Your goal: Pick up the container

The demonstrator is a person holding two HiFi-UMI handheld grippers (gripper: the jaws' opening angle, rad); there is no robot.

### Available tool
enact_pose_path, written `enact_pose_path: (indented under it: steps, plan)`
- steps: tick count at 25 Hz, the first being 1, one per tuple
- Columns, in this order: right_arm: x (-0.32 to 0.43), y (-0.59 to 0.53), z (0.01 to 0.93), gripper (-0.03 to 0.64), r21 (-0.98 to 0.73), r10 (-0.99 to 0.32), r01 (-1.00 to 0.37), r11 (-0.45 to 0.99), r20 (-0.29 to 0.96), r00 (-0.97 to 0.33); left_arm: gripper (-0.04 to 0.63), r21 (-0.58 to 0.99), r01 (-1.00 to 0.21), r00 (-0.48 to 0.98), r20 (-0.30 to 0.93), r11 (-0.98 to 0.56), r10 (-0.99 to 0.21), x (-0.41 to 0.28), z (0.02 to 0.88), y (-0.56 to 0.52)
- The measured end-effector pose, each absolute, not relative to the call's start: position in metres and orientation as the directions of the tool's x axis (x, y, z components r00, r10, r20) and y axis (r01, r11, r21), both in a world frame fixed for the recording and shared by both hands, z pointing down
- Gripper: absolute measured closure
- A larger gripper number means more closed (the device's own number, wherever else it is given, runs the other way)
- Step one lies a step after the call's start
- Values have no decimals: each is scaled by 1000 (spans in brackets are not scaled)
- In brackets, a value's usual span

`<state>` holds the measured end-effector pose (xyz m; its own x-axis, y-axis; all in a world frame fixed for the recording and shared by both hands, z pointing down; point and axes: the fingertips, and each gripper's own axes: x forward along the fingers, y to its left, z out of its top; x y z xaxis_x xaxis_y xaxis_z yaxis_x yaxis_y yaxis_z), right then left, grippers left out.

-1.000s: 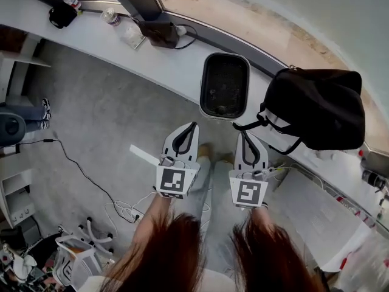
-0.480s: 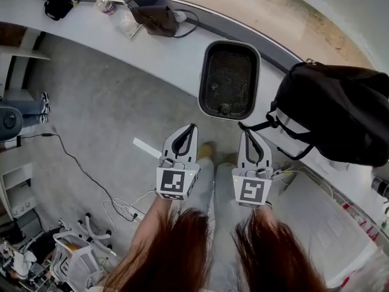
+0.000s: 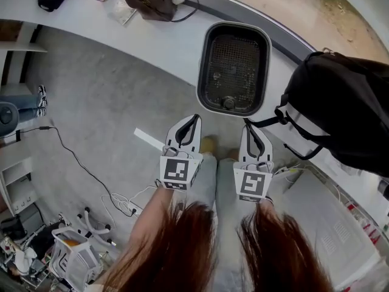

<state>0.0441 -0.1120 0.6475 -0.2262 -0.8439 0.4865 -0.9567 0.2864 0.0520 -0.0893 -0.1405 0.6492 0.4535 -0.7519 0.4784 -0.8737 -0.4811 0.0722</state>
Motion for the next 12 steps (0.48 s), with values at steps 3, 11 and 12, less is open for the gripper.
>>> enact_pose_path:
  steps: [3,11,12]
  plan:
    - [45,-112,669,592,63,-830,-952,300,509,-228,578,70,-867,460,495,-493,-738,-89,669,-139]
    - [44,-117,707,592,18,-837,-959,284,493,-239,578,75,-865,457,525,-496,-718,-93,717,-136]
    - [44,-117,712,591,11,-838,-960,280,490,-239,578,74,-864,458,526,-498,-717,-92,722,-136]
